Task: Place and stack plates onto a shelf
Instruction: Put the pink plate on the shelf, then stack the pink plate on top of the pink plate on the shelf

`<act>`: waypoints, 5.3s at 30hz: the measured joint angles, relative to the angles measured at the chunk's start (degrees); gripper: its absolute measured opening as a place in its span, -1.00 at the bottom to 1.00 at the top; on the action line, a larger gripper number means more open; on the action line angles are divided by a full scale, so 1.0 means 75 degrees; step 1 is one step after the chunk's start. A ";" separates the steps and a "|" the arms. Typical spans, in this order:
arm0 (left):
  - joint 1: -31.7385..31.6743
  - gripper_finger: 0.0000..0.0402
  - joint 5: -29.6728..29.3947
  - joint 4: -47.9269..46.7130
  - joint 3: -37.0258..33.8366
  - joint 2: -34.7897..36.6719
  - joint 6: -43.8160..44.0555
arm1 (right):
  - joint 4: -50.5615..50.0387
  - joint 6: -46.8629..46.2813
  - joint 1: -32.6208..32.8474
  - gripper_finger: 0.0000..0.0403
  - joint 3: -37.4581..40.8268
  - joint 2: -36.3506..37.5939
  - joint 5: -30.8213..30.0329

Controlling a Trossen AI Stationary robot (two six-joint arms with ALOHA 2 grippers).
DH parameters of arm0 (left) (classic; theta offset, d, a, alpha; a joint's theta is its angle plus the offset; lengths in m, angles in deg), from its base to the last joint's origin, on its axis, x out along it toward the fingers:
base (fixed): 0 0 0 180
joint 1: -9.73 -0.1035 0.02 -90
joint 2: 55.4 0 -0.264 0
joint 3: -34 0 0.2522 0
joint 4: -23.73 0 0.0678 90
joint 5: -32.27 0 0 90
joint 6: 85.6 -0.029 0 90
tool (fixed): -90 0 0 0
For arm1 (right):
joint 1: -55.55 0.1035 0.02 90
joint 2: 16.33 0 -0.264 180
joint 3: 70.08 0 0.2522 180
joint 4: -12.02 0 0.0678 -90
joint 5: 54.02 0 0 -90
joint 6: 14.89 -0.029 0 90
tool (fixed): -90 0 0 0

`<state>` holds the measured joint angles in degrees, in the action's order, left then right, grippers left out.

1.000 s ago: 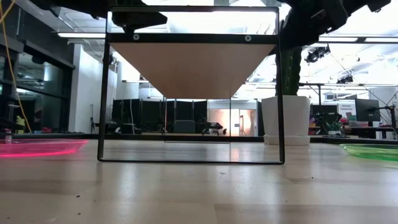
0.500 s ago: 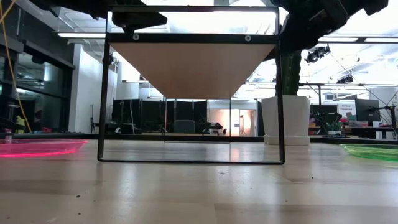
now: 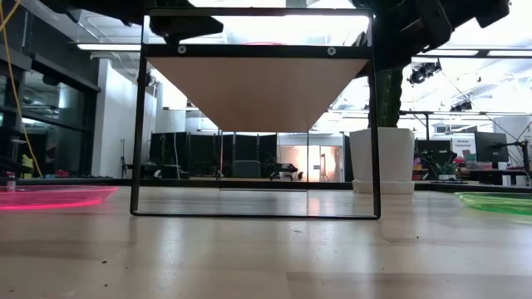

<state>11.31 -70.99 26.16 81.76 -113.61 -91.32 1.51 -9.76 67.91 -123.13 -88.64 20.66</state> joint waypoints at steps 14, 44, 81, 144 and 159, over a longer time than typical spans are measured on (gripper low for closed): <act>0.0000 -1.00 0.0111 -0.0672 0.0006 0.0419 -0.0051 | -0.2649 -0.0495 -0.0015 -1.00 0.0211 0.2809 -0.1268; -0.0594 -0.99 0.0229 -0.1910 -0.0283 0.0514 0.0341 | 0.2099 0.0171 -0.1436 -1.00 0.2920 0.4831 -0.1278; -0.0561 -0.13 0.1501 -0.7386 0.0574 -0.2803 -0.1275 | 0.1971 0.0092 -0.1451 -1.00 0.2920 0.4636 -0.1083; -0.1524 -1.00 -0.4863 -1.1689 0.5625 -0.0998 0.0627 | 0.1998 0.0113 -0.1451 -1.00 0.2920 0.4280 -0.1084; -0.0886 -1.00 -0.0317 -0.7878 0.5674 -0.1005 0.2381 | 0.1995 0.0037 -0.1451 -1.00 0.2920 0.4280 -0.1083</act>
<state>4.66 -73.37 -32.93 124.31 -121.15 -73.46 16.48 -9.48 57.03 -101.23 -56.54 12.53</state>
